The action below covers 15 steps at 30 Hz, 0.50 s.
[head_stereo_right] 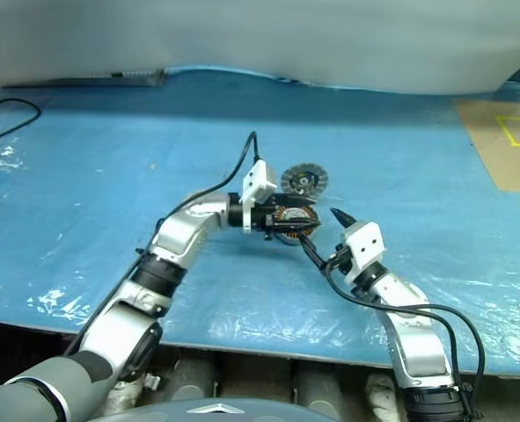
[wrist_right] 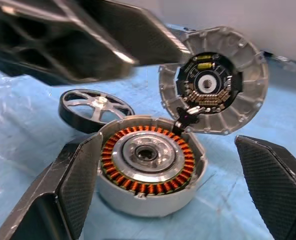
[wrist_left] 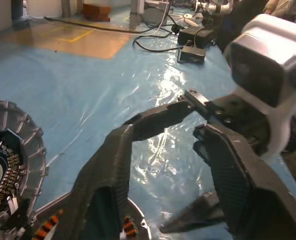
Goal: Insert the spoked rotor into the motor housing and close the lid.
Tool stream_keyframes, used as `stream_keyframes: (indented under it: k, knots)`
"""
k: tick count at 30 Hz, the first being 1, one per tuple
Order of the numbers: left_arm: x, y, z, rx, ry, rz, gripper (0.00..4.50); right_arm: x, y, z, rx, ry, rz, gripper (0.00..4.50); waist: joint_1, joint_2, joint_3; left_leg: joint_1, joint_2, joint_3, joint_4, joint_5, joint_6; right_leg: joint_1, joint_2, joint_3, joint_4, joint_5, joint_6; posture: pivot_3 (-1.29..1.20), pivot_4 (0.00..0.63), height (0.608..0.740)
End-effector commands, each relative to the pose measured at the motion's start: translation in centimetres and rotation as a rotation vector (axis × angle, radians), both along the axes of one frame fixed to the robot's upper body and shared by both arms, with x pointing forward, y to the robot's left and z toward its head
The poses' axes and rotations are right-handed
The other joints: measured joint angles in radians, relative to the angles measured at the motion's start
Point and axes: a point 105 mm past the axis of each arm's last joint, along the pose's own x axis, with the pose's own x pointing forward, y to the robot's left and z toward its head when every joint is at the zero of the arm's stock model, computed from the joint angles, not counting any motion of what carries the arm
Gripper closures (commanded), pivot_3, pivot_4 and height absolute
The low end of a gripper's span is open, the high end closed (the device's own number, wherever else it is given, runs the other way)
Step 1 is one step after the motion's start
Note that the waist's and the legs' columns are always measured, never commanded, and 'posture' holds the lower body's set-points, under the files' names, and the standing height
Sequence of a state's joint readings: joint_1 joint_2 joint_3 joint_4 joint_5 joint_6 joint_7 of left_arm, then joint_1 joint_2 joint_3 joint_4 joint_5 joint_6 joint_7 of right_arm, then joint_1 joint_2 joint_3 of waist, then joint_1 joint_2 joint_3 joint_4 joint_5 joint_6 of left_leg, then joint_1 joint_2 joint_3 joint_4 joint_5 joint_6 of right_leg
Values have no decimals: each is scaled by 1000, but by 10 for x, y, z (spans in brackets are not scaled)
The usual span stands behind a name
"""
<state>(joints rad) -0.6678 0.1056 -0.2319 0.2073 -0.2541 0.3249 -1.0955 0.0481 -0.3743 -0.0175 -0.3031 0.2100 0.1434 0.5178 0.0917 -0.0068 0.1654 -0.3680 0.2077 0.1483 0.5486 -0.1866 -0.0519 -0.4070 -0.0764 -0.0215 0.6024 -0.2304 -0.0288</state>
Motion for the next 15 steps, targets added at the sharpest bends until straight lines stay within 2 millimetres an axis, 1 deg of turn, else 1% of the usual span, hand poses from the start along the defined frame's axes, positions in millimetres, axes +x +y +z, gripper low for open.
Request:
stream_keyframes:
  k: [1,2,4,5,8,12,13,15]
  knots:
    - [-6,14,10,-52,-49,43,3412,3,2,13,33,29,12,185,0,0,0,0,0,0,0,0,0,0,0,0,0,0,0,0,150,740]
    - [-8,20,8,-64,-48,52,3797,4,2,14,41,47,10,405,0,1,0,1,0,0,0,0,0,0,0,0,0,0,0,0,150,740]
    - [-11,35,1,-70,-74,97,4375,10,3,17,54,93,-6,858,-2,2,1,1,0,0,1,0,0,0,0,0,-1,0,0,0,150,740]
    - [-11,40,-2,-75,-85,120,4500,11,4,19,55,106,-5,1226,-4,3,1,1,0,0,1,0,0,0,0,1,-1,0,0,0,150,740]
    - [-14,53,-9,-102,-94,194,4500,14,11,26,65,144,21,2362,-7,3,2,1,0,0,0,-1,-3,0,0,0,0,0,0,0,150,740]
    - [-18,68,-16,-137,-111,303,4500,13,21,35,65,215,70,3679,-9,4,2,1,0,0,1,-2,-4,0,0,1,-1,0,0,0,150,740]
    - [-19,71,-20,-138,-105,336,4500,15,23,35,34,232,70,3997,-10,4,2,1,0,0,0,-2,-4,0,0,1,0,0,0,0,150,740]
    - [-21,76,-27,-144,-85,386,4500,17,27,34,-17,275,72,3997,-13,4,2,1,0,0,0,-2,-4,0,1,1,0,0,1,0,150,740]
